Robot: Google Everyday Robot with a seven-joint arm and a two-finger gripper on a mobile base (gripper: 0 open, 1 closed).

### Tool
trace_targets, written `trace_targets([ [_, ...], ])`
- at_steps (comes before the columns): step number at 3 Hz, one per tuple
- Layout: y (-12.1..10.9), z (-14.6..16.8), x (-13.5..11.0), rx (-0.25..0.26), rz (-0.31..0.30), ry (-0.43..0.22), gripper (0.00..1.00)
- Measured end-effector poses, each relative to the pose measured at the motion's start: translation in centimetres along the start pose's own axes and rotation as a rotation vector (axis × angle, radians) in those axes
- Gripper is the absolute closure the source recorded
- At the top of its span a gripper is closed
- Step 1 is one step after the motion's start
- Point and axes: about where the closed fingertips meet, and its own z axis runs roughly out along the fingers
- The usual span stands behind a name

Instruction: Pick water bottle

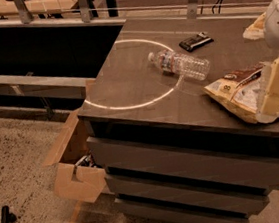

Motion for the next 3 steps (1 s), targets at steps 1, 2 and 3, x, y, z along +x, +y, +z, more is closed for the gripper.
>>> trace_targets([
  [1, 0.0, 0.0, 0.0, 0.0, 0.001, -0.001, 0.0],
  [2, -1.9, 1.4, 0.2, -0.033, 0.068, -0.036, 0.0],
  [3, -6.4, 3.6, -0.2, -0.047, 0.164, -0.15, 0.0],
])
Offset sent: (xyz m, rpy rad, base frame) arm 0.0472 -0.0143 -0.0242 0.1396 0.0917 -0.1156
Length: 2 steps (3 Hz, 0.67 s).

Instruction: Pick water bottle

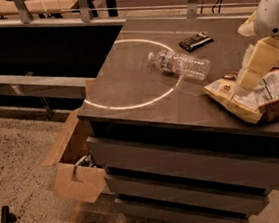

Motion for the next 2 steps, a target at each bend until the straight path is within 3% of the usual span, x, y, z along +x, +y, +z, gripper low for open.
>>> trace_targets([
  [2, -5.5, 3.6, -1.8, 0.011, 0.073, -0.154, 0.0],
])
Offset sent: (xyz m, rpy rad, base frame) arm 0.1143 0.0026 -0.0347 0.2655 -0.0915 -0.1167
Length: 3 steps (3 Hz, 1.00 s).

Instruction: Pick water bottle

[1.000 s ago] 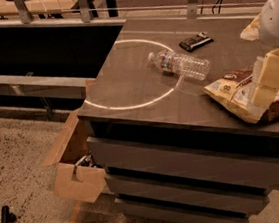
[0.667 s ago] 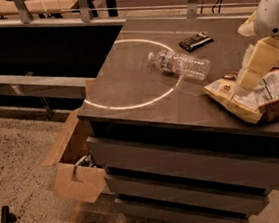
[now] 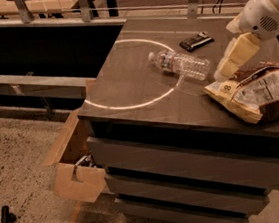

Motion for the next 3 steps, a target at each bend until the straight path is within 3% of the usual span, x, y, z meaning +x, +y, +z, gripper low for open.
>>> trace_targets([
  [1, -2.4, 2.1, -0.1, 0.037, 0.042, -0.052, 0.0],
  [3, -3.3, 3.8, 0.1, 0.064, 0.084, -0.069, 0.0],
])
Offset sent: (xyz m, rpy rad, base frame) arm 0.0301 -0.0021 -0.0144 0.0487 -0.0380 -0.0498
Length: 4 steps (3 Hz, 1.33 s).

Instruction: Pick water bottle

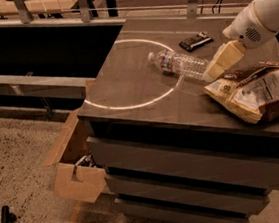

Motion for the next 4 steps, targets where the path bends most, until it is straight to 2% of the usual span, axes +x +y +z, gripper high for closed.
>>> trace_targets([
  [1, -0.3, 1.5, 0.0, 0.01, 0.035, -0.002, 0.0],
  [2, -0.7, 3.0, -0.3, 0.005, 0.045, -0.004, 0.0],
  [4, -1.3, 6.4, -0.6, -0.058, 0.037, 0.012, 0.0],
])
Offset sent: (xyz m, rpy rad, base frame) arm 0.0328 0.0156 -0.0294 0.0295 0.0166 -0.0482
